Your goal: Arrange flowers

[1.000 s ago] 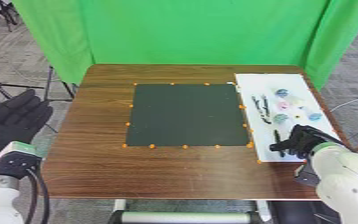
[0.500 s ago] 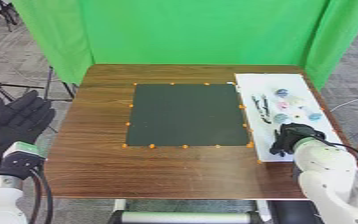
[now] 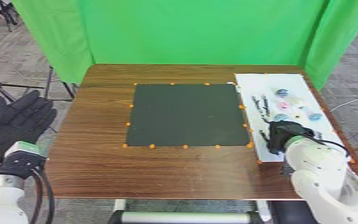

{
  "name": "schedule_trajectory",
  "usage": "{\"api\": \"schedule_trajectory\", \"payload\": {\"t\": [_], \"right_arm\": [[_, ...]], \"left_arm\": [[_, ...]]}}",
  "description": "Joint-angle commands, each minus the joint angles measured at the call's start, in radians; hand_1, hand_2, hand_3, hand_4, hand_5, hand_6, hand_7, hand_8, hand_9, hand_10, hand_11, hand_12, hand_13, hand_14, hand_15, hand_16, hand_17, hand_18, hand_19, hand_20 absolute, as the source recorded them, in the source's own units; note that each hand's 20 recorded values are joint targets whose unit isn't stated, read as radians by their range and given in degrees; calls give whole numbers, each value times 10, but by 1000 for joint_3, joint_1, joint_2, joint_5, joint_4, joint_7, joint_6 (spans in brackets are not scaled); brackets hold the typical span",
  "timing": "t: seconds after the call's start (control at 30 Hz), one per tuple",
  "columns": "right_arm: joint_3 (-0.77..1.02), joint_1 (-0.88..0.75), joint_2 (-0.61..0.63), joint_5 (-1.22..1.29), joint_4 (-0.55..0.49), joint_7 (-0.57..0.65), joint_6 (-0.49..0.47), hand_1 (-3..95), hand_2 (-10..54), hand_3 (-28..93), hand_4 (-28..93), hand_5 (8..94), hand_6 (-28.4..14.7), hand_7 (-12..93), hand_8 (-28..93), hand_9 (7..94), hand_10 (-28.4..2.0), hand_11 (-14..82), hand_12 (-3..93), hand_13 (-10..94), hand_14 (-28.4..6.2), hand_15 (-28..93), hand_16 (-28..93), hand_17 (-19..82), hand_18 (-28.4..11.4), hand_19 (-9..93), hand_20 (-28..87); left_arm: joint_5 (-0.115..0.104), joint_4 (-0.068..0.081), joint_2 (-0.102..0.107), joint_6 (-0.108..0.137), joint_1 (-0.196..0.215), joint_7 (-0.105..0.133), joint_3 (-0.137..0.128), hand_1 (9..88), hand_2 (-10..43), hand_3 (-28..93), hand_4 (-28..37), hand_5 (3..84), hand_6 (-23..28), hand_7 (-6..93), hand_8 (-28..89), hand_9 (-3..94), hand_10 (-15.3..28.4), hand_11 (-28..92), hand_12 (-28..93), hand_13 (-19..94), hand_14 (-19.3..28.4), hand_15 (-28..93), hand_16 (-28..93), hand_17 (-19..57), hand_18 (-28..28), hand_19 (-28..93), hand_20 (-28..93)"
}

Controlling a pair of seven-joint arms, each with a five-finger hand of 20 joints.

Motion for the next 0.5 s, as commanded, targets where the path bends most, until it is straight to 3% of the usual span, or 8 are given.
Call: {"api": "schedule_trajectory", "payload": {"t": [0.03,0.27,0.3,0.33,0.37,0.4,0.47,0.5], "right_arm": [[-5,-161,-1,-47,59,38,169,490,-95,746,-200,737,-6,484,196,837,-92,326,527,749,-100,673,355,407,-241,862,362],[32,-198,14,-27,-42,100,383,452,-95,774,-133,742,-8,495,212,852,-97,329,529,769,-105,668,362,421,-251,873,353],[38,-203,12,1,-57,92,415,450,-95,775,-129,742,-9,497,213,852,-98,331,529,769,-106,669,363,421,-253,875,353],[34,-201,13,3,-64,94,425,448,-95,776,-126,742,-10,499,215,852,-99,333,528,769,-107,670,364,421,-253,876,352],[24,-199,18,-20,-71,94,439,447,-95,776,-125,742,-10,500,216,852,-100,337,527,769,-107,670,366,420,-254,877,351],[18,-196,17,-31,-77,90,461,446,-95,776,-124,742,-11,500,217,851,-101,339,526,769,-108,670,367,418,-255,877,351],[14,-188,15,-3,-90,94,504,446,-95,776,-125,742,-12,500,217,850,-101,342,524,767,-110,672,369,417,-255,878,350],[22,-186,6,61,-96,58,551,446,-95,777,-126,743,-13,501,215,850,-101,344,522,767,-110,673,370,417,-255,878,349]], "left_arm": [[-5,1,4,10,15,5,-10,305,178,717,-278,449,79,405,-172,377,151,456,156,247,144,625,-80,-52,143,445,193],[-3,2,12,20,30,29,-15,305,177,718,-278,450,79,383,-170,372,148,409,139,245,143,603,-85,-51,142,440,184],[23,6,16,39,28,34,-10,305,177,718,-279,450,79,381,-169,371,148,406,139,244,143,601,-85,-51,142,439,183],[69,6,14,60,32,22,-13,305,177,718,-279,450,79,378,-167,370,148,405,139,245,143,600,-84,-51,141,438,182],[97,7,15,75,33,21,-12,305,178,717,-280,450,79,377,-166,370,148,404,140,244,143,600,-84,-52,141,438,181],[100,9,14,71,34,23,-14,305,178,718,-279,450,79,377,-164,370,148,403,141,244,143,600,-83,-52,141,438,180],[83,18,14,64,34,33,-19,305,178,719,-278,450,79,376,-163,371,148,402,141,246,143,598,-82,-52,141,436,179],[92,30,17,58,41,48,-23,305,178,719,-278,450,79,375,-163,371,148,402,141,246,144,598,-82,-52,141,435,177]]}}
